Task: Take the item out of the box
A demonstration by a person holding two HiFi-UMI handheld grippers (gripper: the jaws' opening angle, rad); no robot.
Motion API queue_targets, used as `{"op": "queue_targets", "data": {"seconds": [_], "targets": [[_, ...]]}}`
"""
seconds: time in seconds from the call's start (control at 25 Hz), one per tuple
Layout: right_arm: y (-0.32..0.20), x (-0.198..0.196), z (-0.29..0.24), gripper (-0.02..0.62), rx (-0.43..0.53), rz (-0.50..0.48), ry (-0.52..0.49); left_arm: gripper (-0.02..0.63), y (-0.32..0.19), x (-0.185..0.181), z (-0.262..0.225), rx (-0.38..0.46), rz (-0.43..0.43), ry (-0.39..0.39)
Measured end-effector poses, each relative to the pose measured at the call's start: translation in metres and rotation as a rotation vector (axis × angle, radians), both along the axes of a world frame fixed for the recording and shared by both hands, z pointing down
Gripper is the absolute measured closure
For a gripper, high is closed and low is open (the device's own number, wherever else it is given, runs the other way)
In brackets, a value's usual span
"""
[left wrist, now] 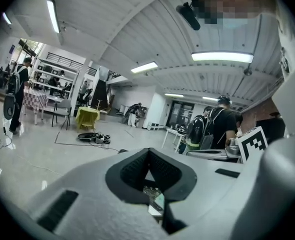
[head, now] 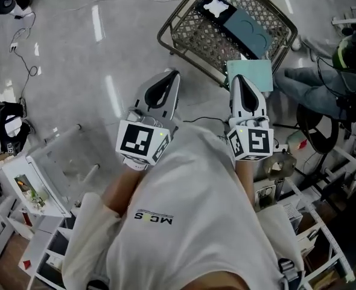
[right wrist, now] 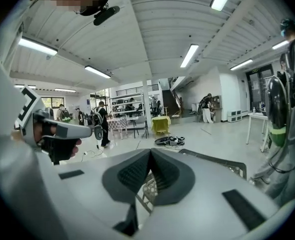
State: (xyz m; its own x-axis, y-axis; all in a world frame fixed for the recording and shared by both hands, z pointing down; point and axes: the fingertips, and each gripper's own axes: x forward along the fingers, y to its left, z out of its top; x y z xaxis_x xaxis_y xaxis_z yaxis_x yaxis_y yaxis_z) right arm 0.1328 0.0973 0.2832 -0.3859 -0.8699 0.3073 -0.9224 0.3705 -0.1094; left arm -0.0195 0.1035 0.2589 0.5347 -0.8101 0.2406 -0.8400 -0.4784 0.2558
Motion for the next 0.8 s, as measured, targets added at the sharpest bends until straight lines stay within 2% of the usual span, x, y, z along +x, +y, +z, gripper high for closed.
{"op": "queue_targets", "data": {"seconds": [0.2, 0.36, 0.52, 0.8], "targets": [[-0.091, -0.025, -0.022, 0.580, 0.037, 0.020, 0.002, 0.581, -0.080, -0.035, -0.020, 0.034, -0.009, 0.006], [-0.140, -0.037, -0.026, 0.580, 0.046, 0.011, 0.025, 0.581, -0.122, -0.050, -0.024, 0.043, -0.032, 0.025], [-0.164, -0.031, -0.014, 0.578, -0.002, 0.001, 0.038, 0.581, -0.137, -0.046, -0.008, -0.022, -0.022, 0.036], [-0.206, -0.002, 0.029, 0.578, -0.100, -0.012, 0.073, 0.581, -0.167, -0.029, 0.011, -0.081, -0.023, 0.023]]}}
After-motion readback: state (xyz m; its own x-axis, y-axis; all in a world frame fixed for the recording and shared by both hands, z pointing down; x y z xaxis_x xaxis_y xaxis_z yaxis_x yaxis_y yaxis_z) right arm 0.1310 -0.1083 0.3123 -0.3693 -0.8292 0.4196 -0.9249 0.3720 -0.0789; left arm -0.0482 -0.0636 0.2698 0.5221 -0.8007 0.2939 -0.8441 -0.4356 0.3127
